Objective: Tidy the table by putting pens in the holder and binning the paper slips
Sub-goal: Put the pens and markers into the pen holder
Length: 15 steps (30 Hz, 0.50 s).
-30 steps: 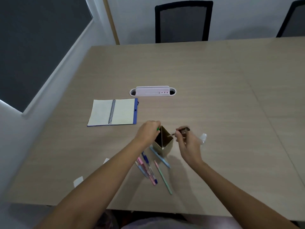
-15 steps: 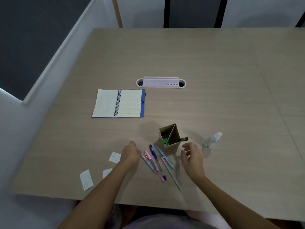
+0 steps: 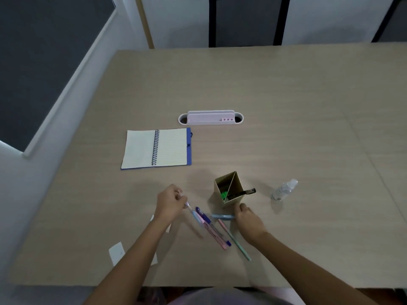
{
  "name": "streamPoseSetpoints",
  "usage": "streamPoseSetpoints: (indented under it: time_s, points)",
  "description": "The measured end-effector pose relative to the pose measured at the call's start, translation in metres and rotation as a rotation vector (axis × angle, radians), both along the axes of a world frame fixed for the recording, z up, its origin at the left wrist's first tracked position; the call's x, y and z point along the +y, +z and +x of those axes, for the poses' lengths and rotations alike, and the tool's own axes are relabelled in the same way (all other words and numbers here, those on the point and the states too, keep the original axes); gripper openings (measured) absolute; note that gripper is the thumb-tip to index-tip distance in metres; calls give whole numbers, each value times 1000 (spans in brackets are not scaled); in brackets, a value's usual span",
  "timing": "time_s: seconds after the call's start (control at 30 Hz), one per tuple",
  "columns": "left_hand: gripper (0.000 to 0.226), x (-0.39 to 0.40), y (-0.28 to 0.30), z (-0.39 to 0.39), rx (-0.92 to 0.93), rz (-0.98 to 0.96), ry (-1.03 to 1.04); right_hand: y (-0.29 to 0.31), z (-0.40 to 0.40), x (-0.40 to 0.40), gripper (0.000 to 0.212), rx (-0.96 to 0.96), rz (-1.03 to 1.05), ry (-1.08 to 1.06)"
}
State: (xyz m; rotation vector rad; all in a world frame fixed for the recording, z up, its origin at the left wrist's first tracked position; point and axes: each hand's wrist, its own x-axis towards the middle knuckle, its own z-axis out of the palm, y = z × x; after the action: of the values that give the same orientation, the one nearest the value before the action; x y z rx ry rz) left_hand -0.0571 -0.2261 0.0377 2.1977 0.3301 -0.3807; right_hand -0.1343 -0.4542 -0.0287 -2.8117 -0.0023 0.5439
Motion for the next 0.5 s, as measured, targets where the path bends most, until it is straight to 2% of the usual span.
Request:
streamPoseSetpoints:
  time_s: [0.1,0.23,0.33,0.43,0.5]
  points:
    - [12,5,58,14,-242,-244,-28,7,-21,-27,23,-63,84,-59]
    - [7,-17,112,35,-486,-322,-160,31,-43,-54,14,-275,336,-209]
    - [4,-43,101,44,-485,-207,-328,53,-37,-52,5,-407,532,-358]
    - [9,-63,70,50,-447,-45,-493,72,-20,-33,13,-503,757,-547]
    - [12,-71,54,49,-465,110,-590,78,-11,-22,8,-542,841,-618]
